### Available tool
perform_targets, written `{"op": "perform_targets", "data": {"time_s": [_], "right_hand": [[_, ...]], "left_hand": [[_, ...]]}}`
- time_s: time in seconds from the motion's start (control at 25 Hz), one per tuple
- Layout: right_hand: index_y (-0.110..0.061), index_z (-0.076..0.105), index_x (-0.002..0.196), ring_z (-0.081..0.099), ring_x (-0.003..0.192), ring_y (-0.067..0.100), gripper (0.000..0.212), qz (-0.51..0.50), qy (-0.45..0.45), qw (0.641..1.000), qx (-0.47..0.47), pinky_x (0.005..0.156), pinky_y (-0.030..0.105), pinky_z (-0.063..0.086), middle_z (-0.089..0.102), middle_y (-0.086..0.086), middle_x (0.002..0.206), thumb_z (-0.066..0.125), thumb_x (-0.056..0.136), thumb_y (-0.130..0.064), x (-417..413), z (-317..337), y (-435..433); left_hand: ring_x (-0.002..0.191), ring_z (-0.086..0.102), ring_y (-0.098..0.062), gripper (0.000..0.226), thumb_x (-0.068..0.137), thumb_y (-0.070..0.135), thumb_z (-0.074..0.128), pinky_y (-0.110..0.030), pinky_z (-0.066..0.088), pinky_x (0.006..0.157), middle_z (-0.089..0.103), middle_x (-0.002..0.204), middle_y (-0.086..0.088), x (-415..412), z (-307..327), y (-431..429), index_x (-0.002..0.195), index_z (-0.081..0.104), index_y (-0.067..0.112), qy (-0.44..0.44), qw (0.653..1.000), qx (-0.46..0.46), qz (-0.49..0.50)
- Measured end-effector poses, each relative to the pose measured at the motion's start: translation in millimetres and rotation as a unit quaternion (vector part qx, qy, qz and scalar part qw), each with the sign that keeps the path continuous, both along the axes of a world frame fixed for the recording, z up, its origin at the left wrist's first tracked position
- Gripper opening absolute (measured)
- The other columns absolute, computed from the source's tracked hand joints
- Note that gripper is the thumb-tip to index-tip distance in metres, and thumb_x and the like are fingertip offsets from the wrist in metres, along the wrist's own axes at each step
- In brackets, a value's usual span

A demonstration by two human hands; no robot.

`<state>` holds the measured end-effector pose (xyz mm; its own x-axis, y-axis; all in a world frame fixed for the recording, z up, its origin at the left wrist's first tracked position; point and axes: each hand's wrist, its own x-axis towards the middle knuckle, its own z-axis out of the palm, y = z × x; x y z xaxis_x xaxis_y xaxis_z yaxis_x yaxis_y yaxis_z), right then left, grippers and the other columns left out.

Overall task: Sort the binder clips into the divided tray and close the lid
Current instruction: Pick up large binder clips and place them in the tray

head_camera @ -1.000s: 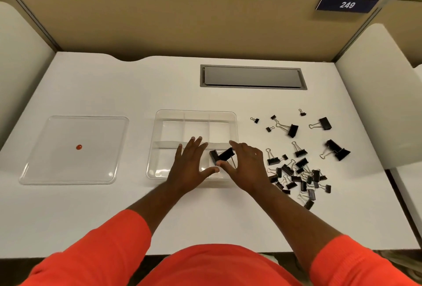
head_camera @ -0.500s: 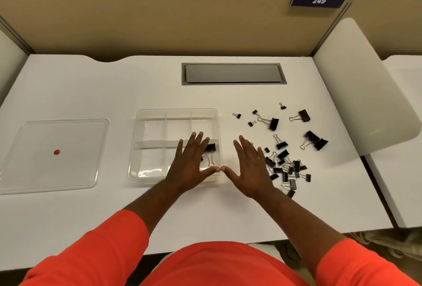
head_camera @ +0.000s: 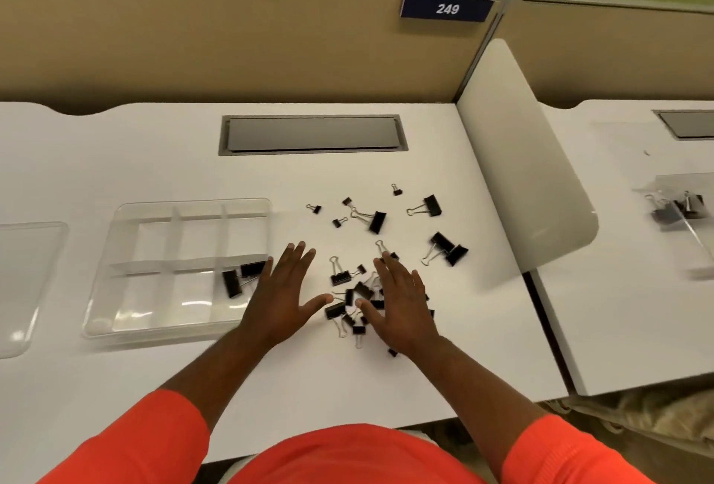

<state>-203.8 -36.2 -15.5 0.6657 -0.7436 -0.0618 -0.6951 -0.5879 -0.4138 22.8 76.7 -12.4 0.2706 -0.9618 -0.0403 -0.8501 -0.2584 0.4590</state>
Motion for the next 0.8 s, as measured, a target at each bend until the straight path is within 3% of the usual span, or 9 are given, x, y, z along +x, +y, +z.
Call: {"op": "perform_targets", "data": {"time_s": [0.28,0.4,0.56,0.8], "right_hand": [[-0.022,0.026,0.156,0.014,0.152,0.013,0.069,-0.026,-0.005,0.999,0.034,0.122,0.051,0.019,0.02,-0.002,0.166,0.05,0.097,-0.049,-65.8,-23.7,-65.3],[-0.02,0.03,0.155,0.025,0.15,0.018,0.069,-0.054,-0.029,0.998,0.021,0.119,0.049,0.027,0.026,0.0,0.163,0.055,0.095,-0.043,-88.2,-31.0,-94.0],[-0.016,0.032,0.154,0.029,0.148,0.02,0.07,-0.116,-0.065,0.991,0.012,0.119,0.041,0.026,0.028,0.002,0.163,0.064,0.094,-0.033,-113.6,-42.8,-127.4],[-0.019,0.036,0.152,0.038,0.141,0.018,0.066,-0.151,-0.051,0.987,0.034,0.113,0.031,0.024,0.042,0.0,0.155,0.063,0.095,-0.039,-128.2,-63.8,-149.9]], "left_hand": [[0.149,0.02,-0.015,0.084,0.086,0.074,0.035,-0.042,0.018,0.12,0.025,0.161,0.001,-46.7,-15.5,-48.3,0.153,0.026,0.025,0.04,0.998,0.005,0.044],[0.146,0.028,-0.015,0.079,0.086,0.069,0.044,-0.042,0.025,0.119,0.033,0.157,0.001,-65.5,-15.3,-73.2,0.151,0.031,0.026,0.049,0.998,0.015,0.037],[0.14,0.035,-0.015,0.069,0.089,0.052,0.063,-0.03,0.023,0.115,0.04,0.153,0.004,-97.3,-13.3,-119.0,0.148,0.038,0.026,0.069,0.997,0.018,0.01],[0.139,0.038,-0.015,0.069,0.089,0.053,0.06,-0.035,0.033,0.113,0.039,0.154,0.003,-131.9,-28.5,-190.9,0.149,0.036,0.028,0.055,0.997,0.03,-0.055]]}}
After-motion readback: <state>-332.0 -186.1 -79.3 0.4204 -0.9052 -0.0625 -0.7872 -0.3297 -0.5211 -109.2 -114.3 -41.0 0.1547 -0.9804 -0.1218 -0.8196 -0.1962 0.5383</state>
